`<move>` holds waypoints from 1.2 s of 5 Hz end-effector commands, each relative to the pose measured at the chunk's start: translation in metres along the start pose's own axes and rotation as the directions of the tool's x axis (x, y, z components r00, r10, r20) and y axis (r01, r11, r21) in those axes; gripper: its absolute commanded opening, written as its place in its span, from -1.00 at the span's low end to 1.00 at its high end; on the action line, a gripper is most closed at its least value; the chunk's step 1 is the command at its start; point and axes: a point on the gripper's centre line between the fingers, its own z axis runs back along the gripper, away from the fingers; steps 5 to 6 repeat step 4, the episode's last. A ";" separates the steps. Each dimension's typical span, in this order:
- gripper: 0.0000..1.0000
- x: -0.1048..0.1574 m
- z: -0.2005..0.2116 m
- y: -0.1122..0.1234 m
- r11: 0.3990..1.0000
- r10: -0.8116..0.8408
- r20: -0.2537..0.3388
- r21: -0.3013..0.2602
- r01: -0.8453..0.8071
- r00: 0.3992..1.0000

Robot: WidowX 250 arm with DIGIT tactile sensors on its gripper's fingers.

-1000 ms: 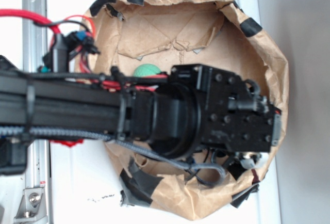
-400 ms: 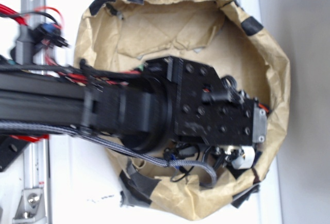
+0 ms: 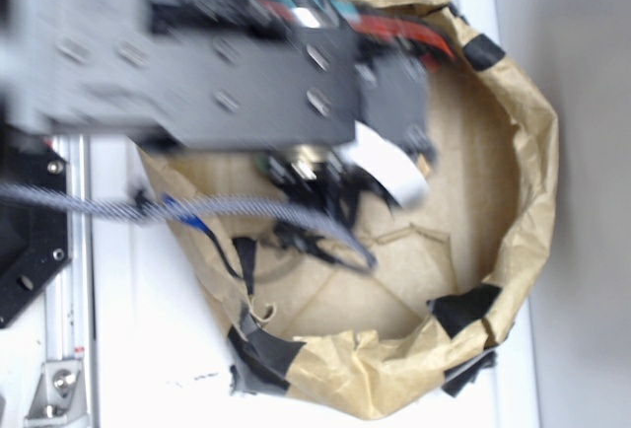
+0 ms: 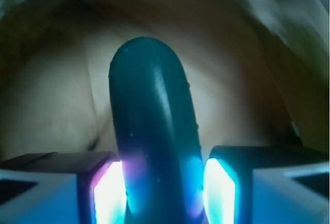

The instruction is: Grab the plastic pickle.

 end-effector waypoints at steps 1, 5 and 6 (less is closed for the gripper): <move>-1.00 -0.008 0.044 -0.002 0.894 0.444 0.026 0.050 -0.445 0.896; -1.00 0.020 0.045 -0.026 0.841 0.529 -0.051 -0.096 -0.532 0.847; -1.00 0.020 0.045 -0.026 0.841 0.529 -0.051 -0.096 -0.532 0.847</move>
